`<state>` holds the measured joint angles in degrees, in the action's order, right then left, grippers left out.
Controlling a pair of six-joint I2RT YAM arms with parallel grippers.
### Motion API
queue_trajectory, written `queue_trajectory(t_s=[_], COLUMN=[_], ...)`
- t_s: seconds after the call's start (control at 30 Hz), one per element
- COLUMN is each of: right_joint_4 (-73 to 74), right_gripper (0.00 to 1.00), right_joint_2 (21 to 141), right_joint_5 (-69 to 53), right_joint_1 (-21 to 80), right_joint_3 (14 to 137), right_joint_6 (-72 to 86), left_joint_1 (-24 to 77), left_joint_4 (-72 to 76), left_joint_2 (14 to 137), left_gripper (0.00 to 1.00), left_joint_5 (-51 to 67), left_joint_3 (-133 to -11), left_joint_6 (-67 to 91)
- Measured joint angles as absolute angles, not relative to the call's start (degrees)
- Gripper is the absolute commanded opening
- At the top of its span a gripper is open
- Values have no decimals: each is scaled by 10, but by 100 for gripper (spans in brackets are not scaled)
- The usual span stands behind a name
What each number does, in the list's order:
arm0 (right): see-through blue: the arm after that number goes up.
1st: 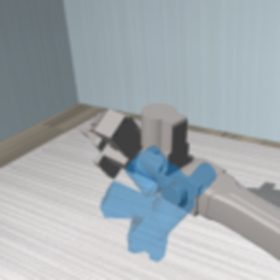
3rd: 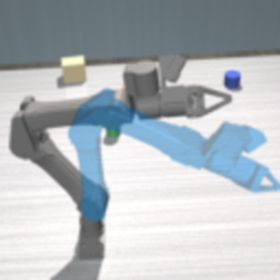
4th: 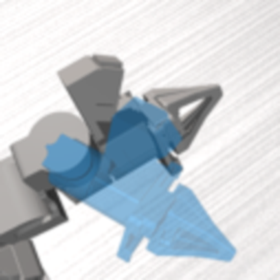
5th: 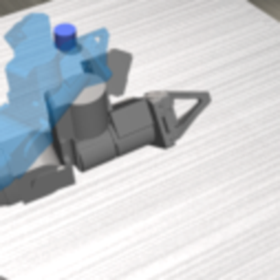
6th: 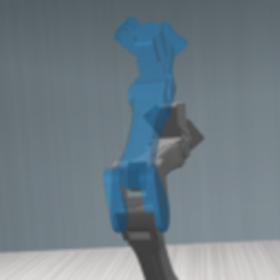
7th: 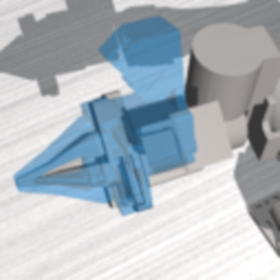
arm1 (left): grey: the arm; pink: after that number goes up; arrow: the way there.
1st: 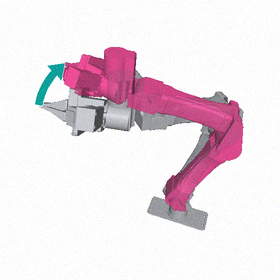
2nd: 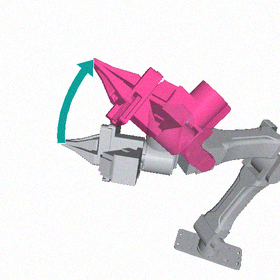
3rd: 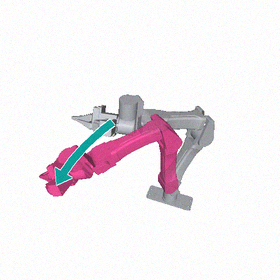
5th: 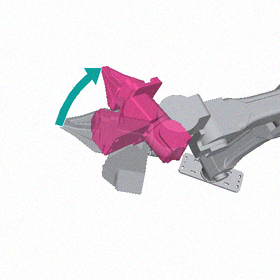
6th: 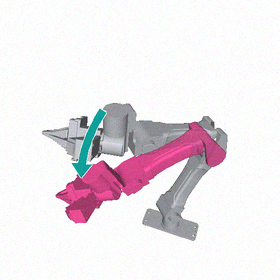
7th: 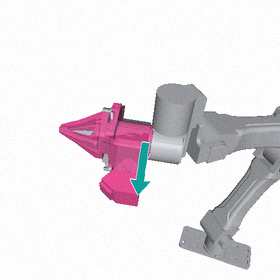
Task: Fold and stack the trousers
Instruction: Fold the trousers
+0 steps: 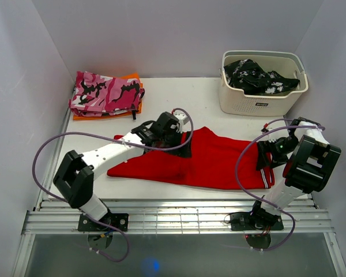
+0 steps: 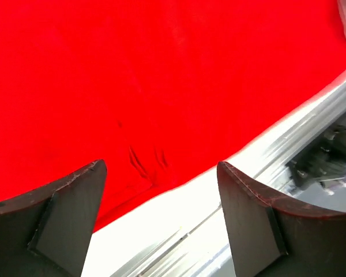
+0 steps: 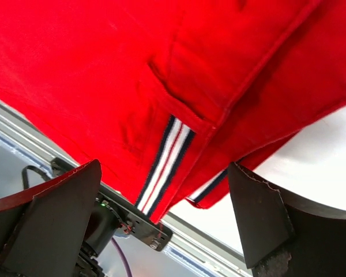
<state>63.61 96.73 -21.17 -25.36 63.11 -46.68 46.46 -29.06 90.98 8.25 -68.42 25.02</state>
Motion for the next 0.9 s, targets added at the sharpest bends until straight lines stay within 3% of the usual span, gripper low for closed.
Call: queue_trajectory(t_s=[0.1, 0.23, 0.37, 0.47, 0.63, 0.9], right_joint_4=[653, 667, 630, 563, 437, 327], right_gripper=[100, 91, 79, 77, 77, 68], right_joint_2=[967, 943, 882, 837, 843, 969], right_joint_5=[-233, -293, -337, -355, -366, -348], right_joint_1=[-252, -224, -130, -23, 146, 248], right_joint_3=[644, 668, 675, 679, 690, 695], right_joint_6=[-468, -451, -366, -269, -117, 4], left_joint_1=[398, 185, 1, -98, -186, -279], left_joint_4=[-300, -310, -349, -389, -440, -492], left_joint_2=[860, 817, 812, 812, 813, 813], left_gripper=[88, 90, 90, 87, 88, 89], left_joint_5=[156, 258, 337, 397, 445, 468], left_joint_3=[-684, -684, -683, -679, -678, -674], left_joint_6=[215, 161, 104, 66, 18, -35])
